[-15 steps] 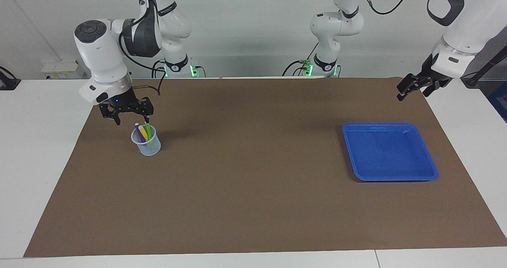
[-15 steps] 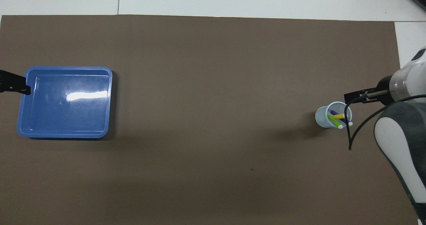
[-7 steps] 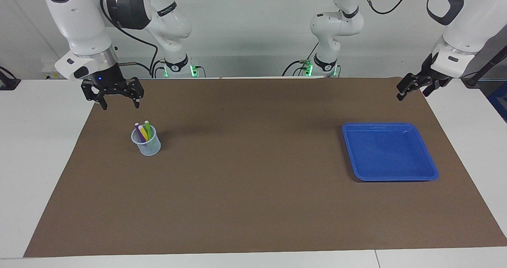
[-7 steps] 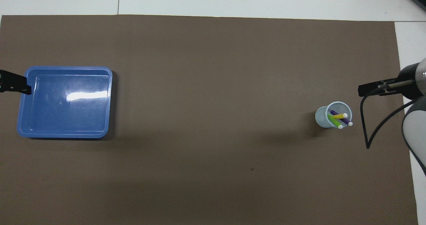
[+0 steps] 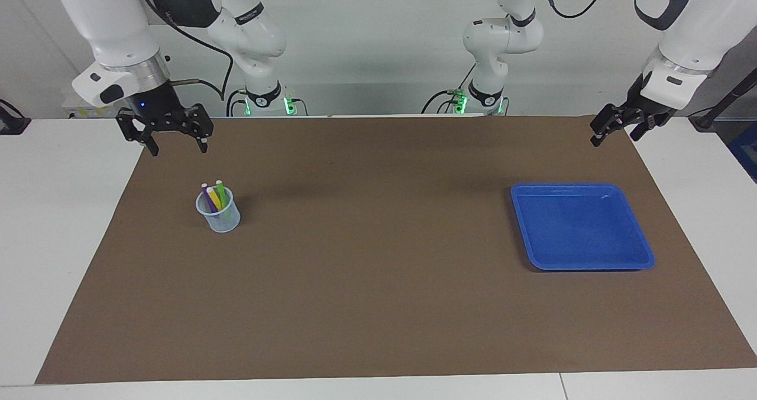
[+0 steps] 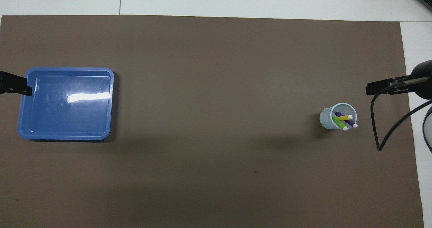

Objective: Transfer and insert pens with both arms

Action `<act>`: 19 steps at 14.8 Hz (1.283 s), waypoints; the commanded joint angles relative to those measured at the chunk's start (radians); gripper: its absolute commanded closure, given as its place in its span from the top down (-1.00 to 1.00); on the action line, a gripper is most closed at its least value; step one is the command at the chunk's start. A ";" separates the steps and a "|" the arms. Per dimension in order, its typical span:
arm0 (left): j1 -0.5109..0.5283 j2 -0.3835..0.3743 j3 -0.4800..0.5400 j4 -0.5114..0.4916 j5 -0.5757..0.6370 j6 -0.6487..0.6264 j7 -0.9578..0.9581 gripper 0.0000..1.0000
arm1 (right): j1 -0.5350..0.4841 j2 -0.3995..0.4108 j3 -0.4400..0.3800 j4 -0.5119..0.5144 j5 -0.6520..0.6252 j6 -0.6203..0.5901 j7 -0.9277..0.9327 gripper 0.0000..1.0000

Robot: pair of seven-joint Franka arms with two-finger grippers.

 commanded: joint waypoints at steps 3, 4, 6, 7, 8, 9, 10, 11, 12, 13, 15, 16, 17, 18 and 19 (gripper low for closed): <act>-0.011 -0.012 0.008 -0.006 0.004 -0.005 0.007 1.00 | 0.244 0.037 -0.243 0.056 0.020 -0.053 0.064 1.00; -0.012 -0.012 0.007 -0.006 0.004 -0.004 0.004 1.00 | 0.294 0.037 -0.298 0.056 0.022 -0.054 0.066 1.00; -0.014 -0.012 0.005 -0.005 0.004 -0.004 0.002 1.00 | 0.360 0.039 -0.372 0.072 0.036 -0.059 0.067 1.00; -0.014 -0.012 0.005 -0.003 0.004 -0.005 0.002 1.00 | 0.377 0.040 -0.392 0.075 0.040 -0.074 0.067 1.00; -0.014 -0.012 0.005 -0.003 0.004 -0.007 0.002 1.00 | 0.394 0.045 -0.412 0.079 0.042 -0.085 0.067 1.00; -0.014 -0.012 0.005 -0.003 0.004 -0.008 0.002 1.00 | 0.410 0.045 -0.430 0.081 0.042 -0.094 0.067 1.00; -0.006 -0.014 0.005 -0.001 0.004 -0.013 0.003 1.00 | 0.421 0.046 -0.445 0.086 0.049 -0.102 0.067 1.00; -0.006 -0.014 0.005 -0.001 0.004 -0.016 0.003 1.00 | 0.423 0.048 -0.452 0.093 0.059 -0.106 0.067 1.00; -0.008 -0.014 0.005 -0.001 0.004 -0.016 0.003 1.00 | 0.420 0.046 -0.452 0.093 0.059 -0.106 0.067 1.00; -0.009 -0.015 0.007 -0.001 0.004 -0.016 0.003 1.00 | 0.417 0.043 -0.447 0.093 0.059 -0.106 0.067 1.00; -0.014 -0.015 0.005 -0.001 0.004 -0.014 0.002 1.00 | 0.421 0.043 -0.441 0.093 0.057 -0.105 0.078 1.00; -0.014 -0.015 0.005 -0.001 0.004 -0.013 0.000 1.00 | 0.421 0.045 -0.439 0.093 0.057 -0.105 0.095 1.00; -0.014 -0.015 0.005 -0.003 0.004 -0.011 0.000 1.00 | 0.423 0.046 -0.439 0.093 0.057 -0.105 0.102 1.00; -0.014 -0.015 0.005 -0.003 0.004 -0.011 0.000 1.00 | 0.427 0.043 -0.439 0.095 0.056 -0.105 0.102 1.00; -0.014 -0.018 0.005 -0.004 0.004 -0.007 0.000 1.00 | 0.431 0.040 -0.439 0.095 0.056 -0.105 0.104 1.00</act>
